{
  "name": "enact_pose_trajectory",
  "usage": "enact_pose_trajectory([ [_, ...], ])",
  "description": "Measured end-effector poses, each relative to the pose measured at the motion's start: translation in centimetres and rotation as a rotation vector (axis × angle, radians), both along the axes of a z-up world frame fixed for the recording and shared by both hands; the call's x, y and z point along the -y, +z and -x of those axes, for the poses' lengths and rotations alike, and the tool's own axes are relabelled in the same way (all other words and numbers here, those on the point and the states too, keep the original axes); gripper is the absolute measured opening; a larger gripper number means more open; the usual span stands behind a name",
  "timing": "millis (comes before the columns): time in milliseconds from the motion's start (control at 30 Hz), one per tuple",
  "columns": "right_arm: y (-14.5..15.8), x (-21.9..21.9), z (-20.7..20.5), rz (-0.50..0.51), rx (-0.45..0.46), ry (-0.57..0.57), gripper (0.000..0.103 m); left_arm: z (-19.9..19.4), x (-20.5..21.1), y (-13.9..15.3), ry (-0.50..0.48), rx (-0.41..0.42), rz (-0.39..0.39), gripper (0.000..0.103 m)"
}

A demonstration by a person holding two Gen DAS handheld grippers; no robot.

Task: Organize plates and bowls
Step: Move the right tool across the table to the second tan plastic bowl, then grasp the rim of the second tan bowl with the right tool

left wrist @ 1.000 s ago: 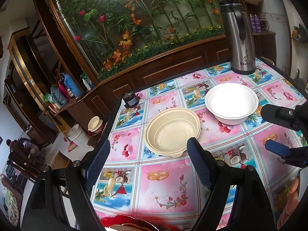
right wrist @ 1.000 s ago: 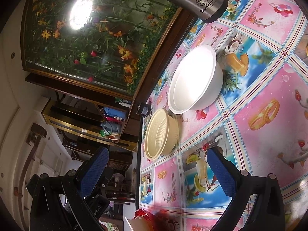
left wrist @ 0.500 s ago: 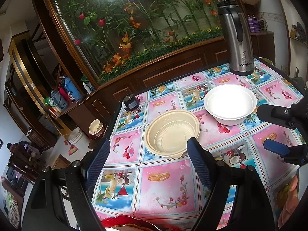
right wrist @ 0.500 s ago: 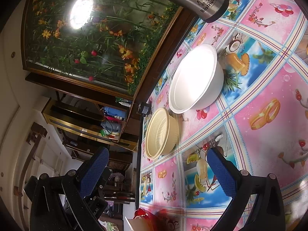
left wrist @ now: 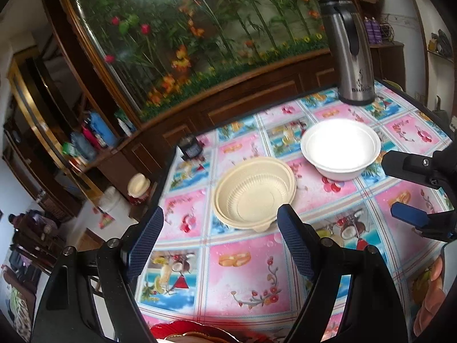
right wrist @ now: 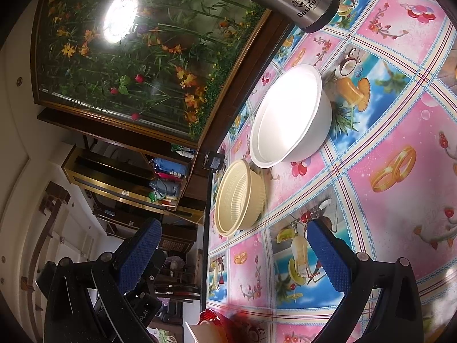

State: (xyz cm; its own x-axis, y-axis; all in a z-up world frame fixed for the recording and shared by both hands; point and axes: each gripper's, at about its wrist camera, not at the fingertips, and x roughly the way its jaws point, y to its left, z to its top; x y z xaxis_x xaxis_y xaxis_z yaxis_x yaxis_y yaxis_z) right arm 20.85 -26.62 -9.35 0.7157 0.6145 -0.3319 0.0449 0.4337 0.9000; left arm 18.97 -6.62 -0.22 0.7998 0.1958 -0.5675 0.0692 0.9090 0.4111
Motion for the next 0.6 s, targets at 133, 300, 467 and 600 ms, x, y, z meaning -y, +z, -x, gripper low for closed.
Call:
enact_pose_trajectory([
  [133,-0.7,-1.0,-1.0,0.011,-0.007,0.018,0.102,-4.5,-3.8,-1.0,0.078,-0.138,0.067,0.083],
  [300,-1.3,-3.4,-4.5,0.017,-0.020,0.060,0.102,-11.5,-8.6,-3.0,0.249,-0.238,0.094,0.083],
  [467,-1.6,-6.4,-8.0,0.045,-0.031,0.068,0.102,-15.3,-9.9,-5.2,0.304,-0.315,0.174,0.083],
  [600,-1.7,-9.1,-10.0,0.112,-0.040,0.058,0.102,-16.8,-9.4,-7.0,0.310,-0.375,0.202,0.083],
])
